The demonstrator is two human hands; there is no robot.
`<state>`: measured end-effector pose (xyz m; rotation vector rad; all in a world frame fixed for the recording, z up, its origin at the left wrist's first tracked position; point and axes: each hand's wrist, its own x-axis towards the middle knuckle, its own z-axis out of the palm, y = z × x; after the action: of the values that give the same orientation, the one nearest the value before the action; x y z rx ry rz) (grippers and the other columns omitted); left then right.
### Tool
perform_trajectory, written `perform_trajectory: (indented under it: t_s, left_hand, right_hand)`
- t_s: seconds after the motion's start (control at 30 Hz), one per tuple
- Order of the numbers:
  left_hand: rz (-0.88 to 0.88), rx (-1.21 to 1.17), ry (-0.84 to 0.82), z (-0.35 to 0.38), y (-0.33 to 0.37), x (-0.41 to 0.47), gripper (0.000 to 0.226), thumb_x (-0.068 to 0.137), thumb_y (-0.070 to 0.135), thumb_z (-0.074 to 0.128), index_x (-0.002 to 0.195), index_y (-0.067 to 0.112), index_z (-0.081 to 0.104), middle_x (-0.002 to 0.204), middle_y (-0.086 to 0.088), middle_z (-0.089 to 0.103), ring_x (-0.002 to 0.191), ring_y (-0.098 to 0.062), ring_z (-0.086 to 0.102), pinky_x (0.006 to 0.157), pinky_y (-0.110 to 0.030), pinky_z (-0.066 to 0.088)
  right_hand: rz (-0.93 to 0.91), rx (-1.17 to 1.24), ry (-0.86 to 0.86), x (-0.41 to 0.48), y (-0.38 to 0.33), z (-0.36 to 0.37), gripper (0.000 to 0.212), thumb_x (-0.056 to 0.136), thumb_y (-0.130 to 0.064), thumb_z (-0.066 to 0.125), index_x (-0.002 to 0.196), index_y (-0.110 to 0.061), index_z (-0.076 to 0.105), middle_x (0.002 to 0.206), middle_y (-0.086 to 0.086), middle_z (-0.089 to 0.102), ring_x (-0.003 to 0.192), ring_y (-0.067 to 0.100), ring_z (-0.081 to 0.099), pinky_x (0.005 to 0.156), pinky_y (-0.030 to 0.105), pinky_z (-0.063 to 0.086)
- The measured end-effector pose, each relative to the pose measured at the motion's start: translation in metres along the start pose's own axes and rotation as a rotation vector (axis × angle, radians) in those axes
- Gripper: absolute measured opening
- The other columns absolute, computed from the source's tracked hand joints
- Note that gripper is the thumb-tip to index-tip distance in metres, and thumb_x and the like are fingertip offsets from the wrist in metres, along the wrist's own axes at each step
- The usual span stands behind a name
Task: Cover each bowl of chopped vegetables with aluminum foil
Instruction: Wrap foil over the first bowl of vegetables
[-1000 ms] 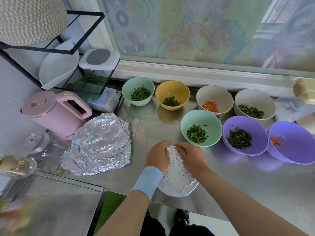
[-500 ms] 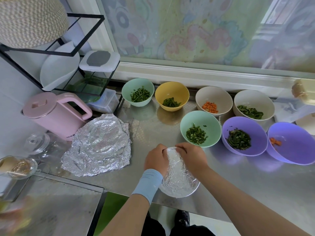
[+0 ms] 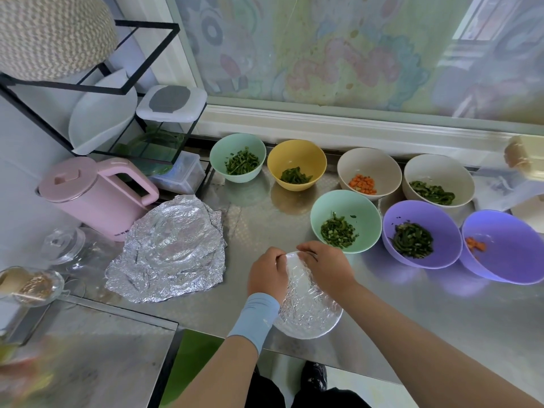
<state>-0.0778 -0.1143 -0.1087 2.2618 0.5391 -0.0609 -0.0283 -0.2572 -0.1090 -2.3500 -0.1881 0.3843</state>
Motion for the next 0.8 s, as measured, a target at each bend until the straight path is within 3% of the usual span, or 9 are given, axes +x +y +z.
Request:
perform_trajectory:
  t_s: [0.17,0.27,0.33,0.43,0.6,0.7,0.8]
  left_hand:
    - [0.061,-0.013,-0.058,-0.01,-0.003,0.004,0.022,0.096,0.015,0.05,0.108,0.021,0.068,0.1,0.008,0.07,0.091,-0.013,0.062,0.083,-0.025,0.048]
    - [0.015,-0.075,-0.06,-0.009,-0.002,0.007,0.012,0.094,0.024,0.058,0.096,0.024,0.07,0.085,0.011,0.069,0.077,-0.008,0.061,0.072,-0.021,0.045]
    - [-0.008,-0.115,-0.033,-0.007,-0.004,0.007,0.013,0.095,0.024,0.058,0.092,0.023,0.071,0.078,0.01,0.068,0.07,-0.008,0.06,0.068,-0.022,0.045]
    - [0.024,-0.071,-0.027,-0.005,-0.005,0.007,0.018,0.098,0.024,0.054,0.098,0.019,0.071,0.084,0.002,0.072,0.076,-0.017,0.064,0.073,-0.029,0.051]
    - [-0.031,-0.094,0.087,-0.006,-0.016,0.001,0.02,0.1,0.024,0.051,0.103,0.018,0.07,0.092,0.001,0.073,0.083,-0.02,0.064,0.075,-0.027,0.049]
    - [-0.047,-0.144,0.148,-0.011,-0.025,-0.001,0.018,0.098,0.019,0.053,0.102,0.017,0.071,0.094,0.002,0.072,0.084,-0.016,0.063,0.074,-0.021,0.044]
    - [-0.023,-0.22,0.1,-0.013,-0.027,-0.001,0.02,0.097,0.013,0.053,0.103,0.015,0.072,0.098,0.003,0.072,0.087,-0.013,0.064,0.079,-0.017,0.046]
  right_hand:
    - [0.042,0.01,0.048,0.0,-0.004,0.007,0.014,0.094,-0.033,0.058,0.102,-0.032,0.071,0.091,-0.016,0.071,0.083,0.008,0.06,0.071,0.023,0.042]
    - [0.05,0.027,0.042,0.001,-0.004,0.011,0.013,0.093,-0.034,0.06,0.098,-0.034,0.072,0.087,-0.018,0.07,0.081,0.006,0.06,0.071,0.024,0.044]
    - [0.059,0.041,0.032,0.002,-0.003,0.01,0.013,0.092,-0.036,0.061,0.096,-0.034,0.072,0.083,-0.02,0.069,0.079,0.003,0.06,0.071,0.024,0.046]
    - [0.07,0.06,0.015,0.004,-0.003,0.009,0.012,0.091,-0.035,0.063,0.096,-0.033,0.074,0.078,-0.02,0.068,0.074,0.002,0.059,0.069,0.023,0.046]
    - [0.053,0.098,-0.01,0.005,0.0,0.007,0.019,0.094,-0.032,0.061,0.108,-0.028,0.072,0.097,-0.015,0.072,0.089,0.006,0.062,0.083,0.022,0.048]
    - [0.046,0.08,-0.016,0.005,-0.001,0.009,0.019,0.095,-0.034,0.058,0.106,-0.029,0.073,0.096,-0.015,0.072,0.089,0.006,0.063,0.081,0.022,0.047]
    - [0.088,0.101,-0.007,0.004,-0.001,0.01,0.019,0.095,-0.035,0.057,0.104,-0.03,0.074,0.092,-0.016,0.072,0.086,0.006,0.062,0.074,0.021,0.043]
